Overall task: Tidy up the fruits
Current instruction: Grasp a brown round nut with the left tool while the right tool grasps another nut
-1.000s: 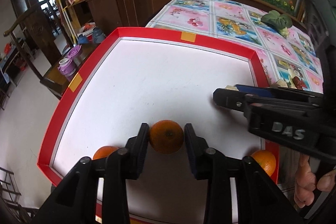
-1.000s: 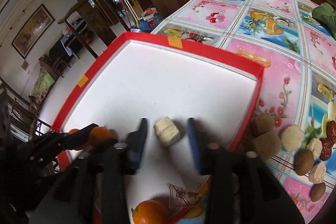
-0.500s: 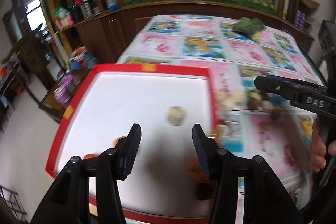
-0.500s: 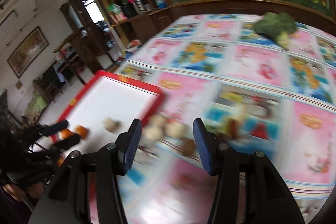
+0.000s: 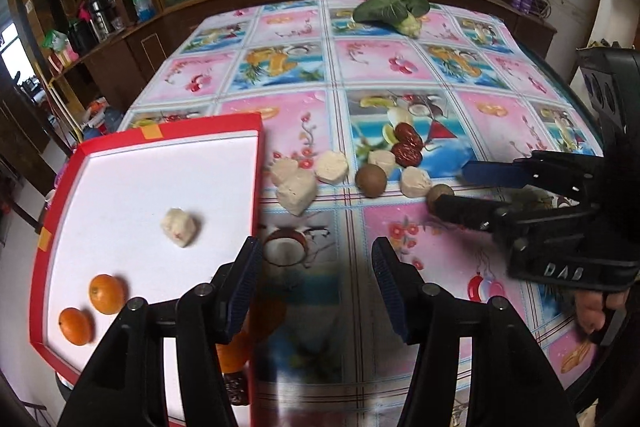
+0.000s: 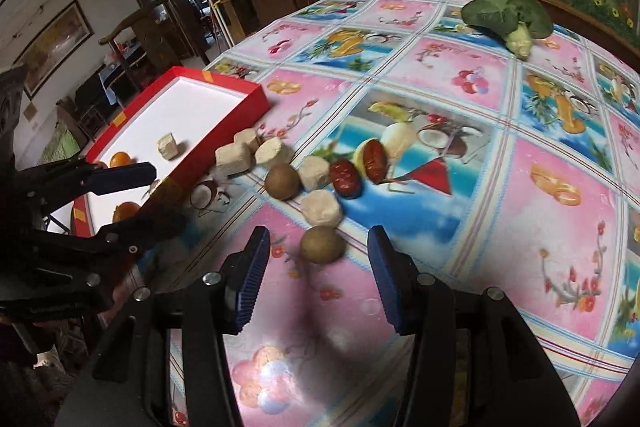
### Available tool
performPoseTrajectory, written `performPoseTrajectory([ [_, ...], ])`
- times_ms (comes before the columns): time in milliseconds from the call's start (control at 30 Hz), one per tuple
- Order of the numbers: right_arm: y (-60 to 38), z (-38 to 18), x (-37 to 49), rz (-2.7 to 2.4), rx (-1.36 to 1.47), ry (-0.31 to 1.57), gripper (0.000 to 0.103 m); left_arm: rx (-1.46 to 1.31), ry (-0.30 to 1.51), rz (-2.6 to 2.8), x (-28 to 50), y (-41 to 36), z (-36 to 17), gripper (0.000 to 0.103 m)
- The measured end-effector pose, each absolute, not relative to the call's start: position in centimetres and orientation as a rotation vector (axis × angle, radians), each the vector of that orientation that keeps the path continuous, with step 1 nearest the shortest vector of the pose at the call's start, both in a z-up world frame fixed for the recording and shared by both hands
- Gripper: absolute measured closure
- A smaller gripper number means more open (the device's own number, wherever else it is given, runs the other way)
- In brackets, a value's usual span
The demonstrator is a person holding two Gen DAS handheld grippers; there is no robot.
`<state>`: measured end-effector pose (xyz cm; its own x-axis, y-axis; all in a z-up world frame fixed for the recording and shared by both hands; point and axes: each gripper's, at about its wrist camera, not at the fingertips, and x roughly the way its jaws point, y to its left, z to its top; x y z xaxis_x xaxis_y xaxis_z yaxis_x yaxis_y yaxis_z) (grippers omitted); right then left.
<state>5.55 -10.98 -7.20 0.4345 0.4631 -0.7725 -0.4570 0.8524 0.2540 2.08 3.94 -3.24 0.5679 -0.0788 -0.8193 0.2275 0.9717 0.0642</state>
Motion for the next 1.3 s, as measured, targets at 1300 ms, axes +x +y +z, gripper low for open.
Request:
performPoseTrajectory([
  [1300, -16.4, -6.7, 8.1, 0.347, 0.274, 0.944, 0.078, 0.141, 1.017, -0.293, 8.0, -0.8, -6.8, 0.080],
])
